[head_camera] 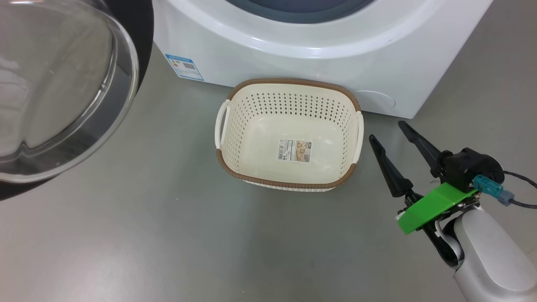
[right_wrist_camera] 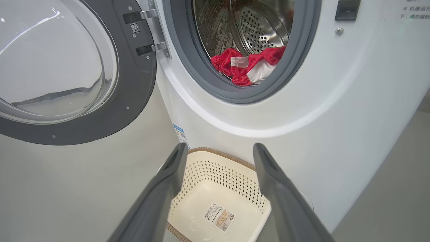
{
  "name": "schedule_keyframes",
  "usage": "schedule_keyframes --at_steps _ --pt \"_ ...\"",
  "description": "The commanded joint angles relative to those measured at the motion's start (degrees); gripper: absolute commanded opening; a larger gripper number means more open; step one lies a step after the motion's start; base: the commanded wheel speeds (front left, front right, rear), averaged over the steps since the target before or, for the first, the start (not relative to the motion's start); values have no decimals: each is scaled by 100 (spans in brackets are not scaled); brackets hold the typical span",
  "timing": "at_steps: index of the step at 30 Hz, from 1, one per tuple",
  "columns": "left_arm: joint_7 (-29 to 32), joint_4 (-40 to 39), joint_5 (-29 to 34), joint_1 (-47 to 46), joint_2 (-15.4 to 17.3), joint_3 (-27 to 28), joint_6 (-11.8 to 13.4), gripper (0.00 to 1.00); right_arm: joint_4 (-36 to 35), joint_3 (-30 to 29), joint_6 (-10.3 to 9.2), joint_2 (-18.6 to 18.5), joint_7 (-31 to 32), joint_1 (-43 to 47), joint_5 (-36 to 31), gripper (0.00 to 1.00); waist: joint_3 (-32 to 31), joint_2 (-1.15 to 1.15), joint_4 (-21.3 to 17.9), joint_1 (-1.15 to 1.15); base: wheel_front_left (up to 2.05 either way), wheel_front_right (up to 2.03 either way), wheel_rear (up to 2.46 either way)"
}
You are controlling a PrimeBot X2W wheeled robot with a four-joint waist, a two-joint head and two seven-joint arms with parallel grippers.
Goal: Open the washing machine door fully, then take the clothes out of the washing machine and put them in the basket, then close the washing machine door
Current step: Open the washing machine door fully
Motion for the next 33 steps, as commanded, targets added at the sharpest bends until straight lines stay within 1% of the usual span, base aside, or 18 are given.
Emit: schedule_keyframes --at_steps 1,5,6,9,17,19,21,23,24,27,28,29,30,33 --pt "-46 -99 58 -124 451 190 24 0 -127 101 9 4 -68 -46 -51 100 6 0 -13 0 0 0 0" --pt "-46 -45 53 -200 440 318 -48 0 -131 81 9 5 -68 -49 -57 100 -4 0 -20 0 0 0 0" --pt "-46 -7 31 -219 419 390 -116 0 -126 72 9 16 -68 -36 -58 100 -30 0 -16 0 0 0 0" --pt "-46 7 29 -173 364 479 -212 0 -115 71 9 34 -68 -11 -52 100 -90 0 -5 0 0 0 0" --pt "-46 -387 138 236 -42 596 -427 0 -110 56 9 37 -68 97 -27 100 -297 0 74 0 0 0 0" --pt "-46 -529 164 357 -157 617 -468 9 -107 52 9 33 -68 120 -18 100 -347 0 92 0 0 0 0" --pt "-46 -656 166 458 -246 628 -515 14 -105 47 9 34 -68 141 -8 100 -394 0 104 0 0 0 0" --pt "-46 -803 147 575 -361 627 -556 24 -103 40 9 34 -68 163 2 100 -438 0 118 0 0 0 0" --pt "-46 -803 147 575 -361 627 -556 24 -103 40 9 34 -68 163 2 100 -438 0 118 0 0 0 0" --pt "-46 -1086 130 797 -555 589 -593 47 -105 27 9 45 -68 213 10 100 -511 0 134 0 0 0 0" --pt "-46 -1183 126 878 -616 571 -600 60 -109 25 9 51 -68 226 12 100 -522 0 133 0 0 0 0" --pt "-46 -1281 112 952 -686 552 -606 86 -111 21 9 55 -68 238 14 100 -539 0 135 0 0 0 0" --pt "-46 -1377 106 1022 -752 517 -610 100 -116 16 9 58 -68 253 16 100 -554 0 136 0 0 0 0" --pt "-46 -1619 -27 1215 -940 336 -617 100 -146 -2 9 65 -68 302 22 100 -589 0 125 0 0 0 0"
